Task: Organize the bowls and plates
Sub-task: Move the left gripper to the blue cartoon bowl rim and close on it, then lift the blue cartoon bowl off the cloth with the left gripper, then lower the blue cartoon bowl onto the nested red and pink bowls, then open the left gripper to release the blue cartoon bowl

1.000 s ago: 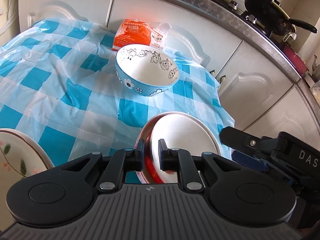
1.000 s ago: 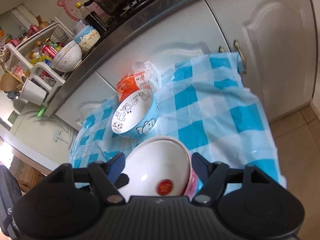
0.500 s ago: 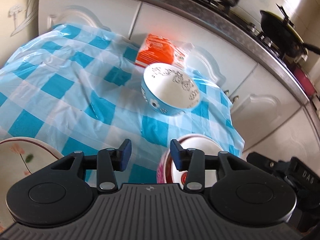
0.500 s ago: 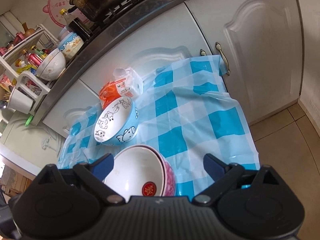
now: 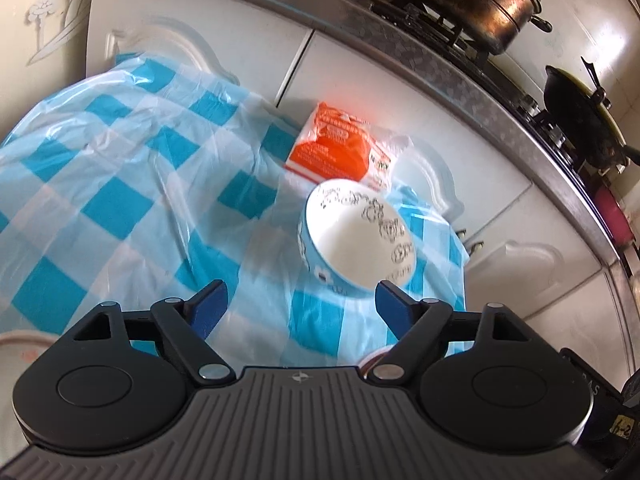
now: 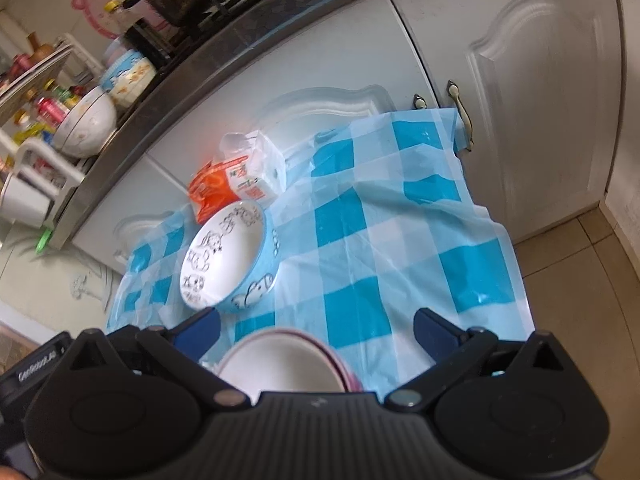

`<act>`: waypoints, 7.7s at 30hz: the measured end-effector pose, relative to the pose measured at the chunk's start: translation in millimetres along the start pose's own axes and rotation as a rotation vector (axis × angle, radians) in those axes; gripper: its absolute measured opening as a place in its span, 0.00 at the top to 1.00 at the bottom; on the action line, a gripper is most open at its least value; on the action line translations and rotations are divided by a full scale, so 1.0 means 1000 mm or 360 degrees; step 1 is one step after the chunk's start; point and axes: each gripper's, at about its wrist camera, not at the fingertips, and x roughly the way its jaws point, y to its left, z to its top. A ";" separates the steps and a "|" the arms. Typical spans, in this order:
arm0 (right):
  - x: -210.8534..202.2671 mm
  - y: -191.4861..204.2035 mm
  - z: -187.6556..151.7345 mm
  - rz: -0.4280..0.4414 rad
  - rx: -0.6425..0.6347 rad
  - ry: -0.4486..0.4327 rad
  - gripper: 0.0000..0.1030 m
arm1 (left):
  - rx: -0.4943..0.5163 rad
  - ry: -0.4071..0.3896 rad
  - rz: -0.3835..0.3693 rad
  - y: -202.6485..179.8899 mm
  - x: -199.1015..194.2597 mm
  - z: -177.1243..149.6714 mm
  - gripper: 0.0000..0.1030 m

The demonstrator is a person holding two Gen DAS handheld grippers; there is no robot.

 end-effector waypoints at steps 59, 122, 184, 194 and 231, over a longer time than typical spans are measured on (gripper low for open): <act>0.123 0.019 0.034 0.0357 0.0245 0.0167 0.39 | 0.0246 0.0163 0.0064 -0.013 0.118 0.033 0.78; 0.021 0.033 0.004 0.0433 -0.0026 0.0076 0.32 | 0.0271 0.0020 -0.0048 -0.043 0.009 -0.005 0.83; -0.046 0.000 -0.059 0.0342 -0.0126 0.0155 0.34 | 0.0582 0.0110 0.0057 -0.054 -0.034 -0.086 0.78; -0.052 -0.001 -0.056 0.0376 -0.0096 0.0143 0.28 | 0.0606 0.0107 0.0047 -0.053 -0.040 -0.089 0.78; -0.049 -0.001 -0.094 0.0261 -0.0256 0.0043 0.17 | 0.0803 -0.0274 0.0464 0.074 -0.075 -0.147 0.55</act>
